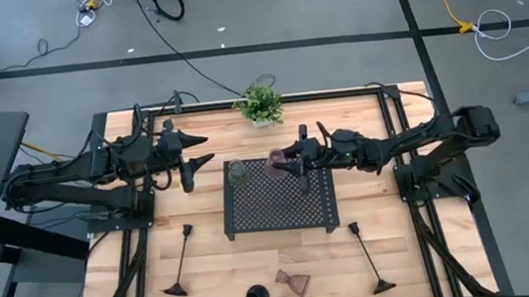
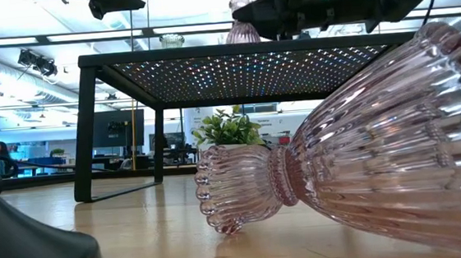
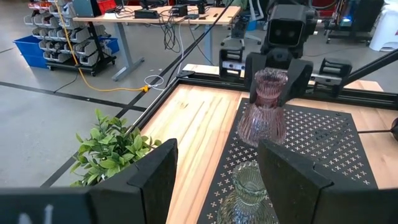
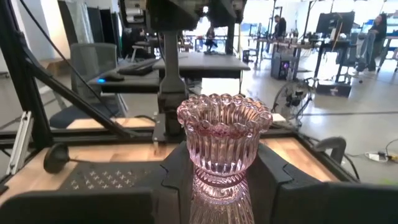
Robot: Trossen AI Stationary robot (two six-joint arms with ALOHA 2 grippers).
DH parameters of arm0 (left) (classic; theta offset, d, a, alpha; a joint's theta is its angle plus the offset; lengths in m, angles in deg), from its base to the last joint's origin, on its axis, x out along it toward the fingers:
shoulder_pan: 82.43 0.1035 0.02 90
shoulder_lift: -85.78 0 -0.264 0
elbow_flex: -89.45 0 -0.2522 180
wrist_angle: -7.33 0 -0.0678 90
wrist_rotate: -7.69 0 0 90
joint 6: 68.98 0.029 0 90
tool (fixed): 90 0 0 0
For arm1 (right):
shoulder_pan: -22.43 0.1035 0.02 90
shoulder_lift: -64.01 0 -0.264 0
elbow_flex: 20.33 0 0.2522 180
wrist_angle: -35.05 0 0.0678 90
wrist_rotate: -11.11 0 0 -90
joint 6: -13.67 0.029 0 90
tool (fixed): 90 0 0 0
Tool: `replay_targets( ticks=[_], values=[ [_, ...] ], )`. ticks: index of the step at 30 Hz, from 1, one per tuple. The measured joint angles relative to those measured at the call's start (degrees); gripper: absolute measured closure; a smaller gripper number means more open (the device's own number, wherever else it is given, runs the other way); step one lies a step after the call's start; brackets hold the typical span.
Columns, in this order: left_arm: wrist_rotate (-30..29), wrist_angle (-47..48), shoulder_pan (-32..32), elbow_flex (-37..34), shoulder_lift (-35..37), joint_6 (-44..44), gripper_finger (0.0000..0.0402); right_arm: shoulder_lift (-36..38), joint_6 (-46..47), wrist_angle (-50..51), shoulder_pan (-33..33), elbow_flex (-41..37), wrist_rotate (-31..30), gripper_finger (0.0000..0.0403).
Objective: Pick & Place candle stick holders
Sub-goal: Put the top right pink glass candle holder on the shelf aligned with the other glass candle holder
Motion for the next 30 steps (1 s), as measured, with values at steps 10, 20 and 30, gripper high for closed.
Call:
replay_targets(
  ticks=[10, 20, 30],
  values=[
    [0.0, 0.5, 0.0, 0.0, 0.0, -0.1, 0.0177, -1.1, 0.3, 1.9, 0.1, 0.0, -1.3, 0.0303],
    [0.0, 0.6, 0.0, 0.0, 0.0, -0.2, 0.0177, -1.1, 0.3, 6.2, 1.0, 0.0, -4.8, 0.0303],
    [0.7, 0.8, 0.0, 0.0, 0.0, -1.0, 0.0177, -1.1, -0.9, 3.6, 1.9, -2.0, -5.6, 0.0303]
  ],
)
